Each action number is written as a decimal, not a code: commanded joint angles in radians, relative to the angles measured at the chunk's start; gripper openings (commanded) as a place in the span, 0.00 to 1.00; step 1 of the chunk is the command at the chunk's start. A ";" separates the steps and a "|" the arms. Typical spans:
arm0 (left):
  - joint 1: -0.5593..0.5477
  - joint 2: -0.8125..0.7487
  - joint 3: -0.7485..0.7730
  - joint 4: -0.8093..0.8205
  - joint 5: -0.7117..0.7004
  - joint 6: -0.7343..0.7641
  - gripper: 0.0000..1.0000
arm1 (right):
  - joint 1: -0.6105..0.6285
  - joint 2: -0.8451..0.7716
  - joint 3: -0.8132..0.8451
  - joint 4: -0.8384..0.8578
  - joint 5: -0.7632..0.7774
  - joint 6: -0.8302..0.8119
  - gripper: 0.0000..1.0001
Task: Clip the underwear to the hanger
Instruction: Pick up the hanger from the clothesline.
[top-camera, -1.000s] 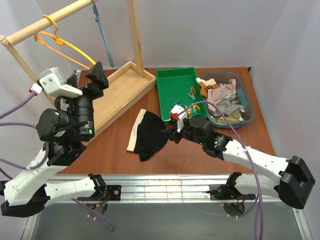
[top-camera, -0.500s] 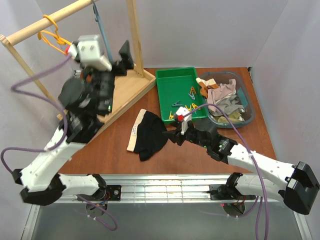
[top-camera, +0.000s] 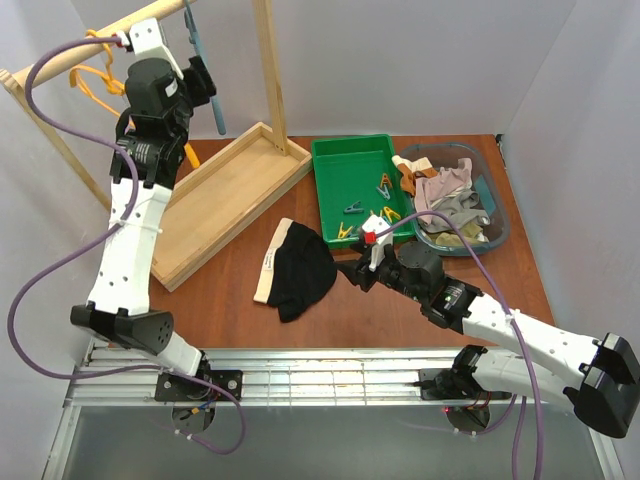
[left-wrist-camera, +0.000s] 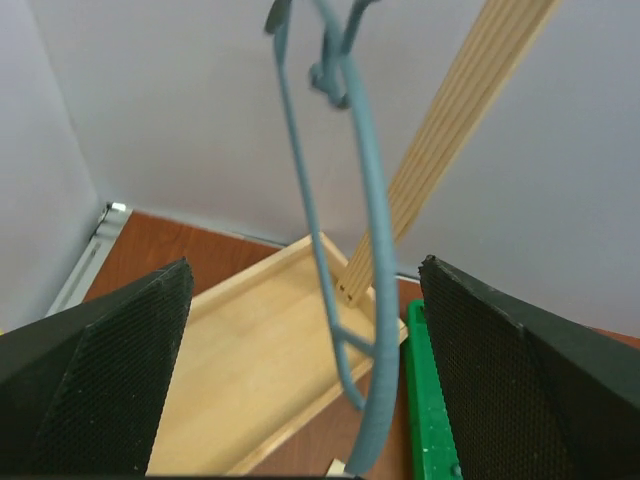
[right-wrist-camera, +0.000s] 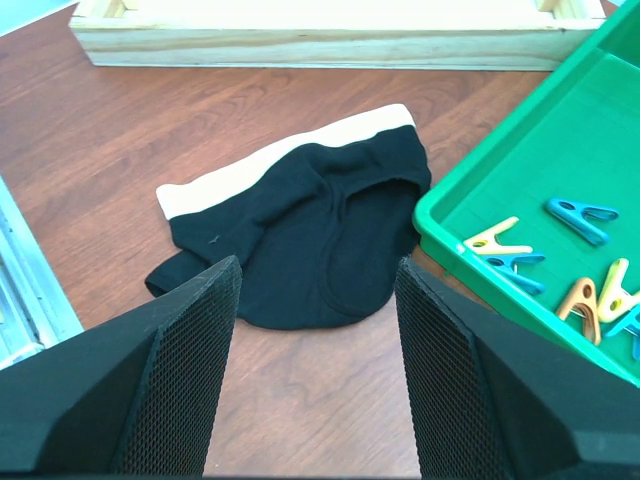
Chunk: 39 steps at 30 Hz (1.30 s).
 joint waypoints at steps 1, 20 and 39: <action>-0.012 -0.180 -0.096 -0.013 -0.102 -0.079 0.82 | -0.001 -0.019 -0.002 0.036 0.032 -0.004 0.56; -0.012 -0.311 -0.324 0.104 -0.335 0.016 0.81 | -0.001 0.024 0.005 0.046 -0.028 0.011 0.57; -0.012 -0.471 -0.485 0.334 -0.363 0.104 0.81 | 0.001 0.041 0.002 0.063 -0.072 0.019 0.57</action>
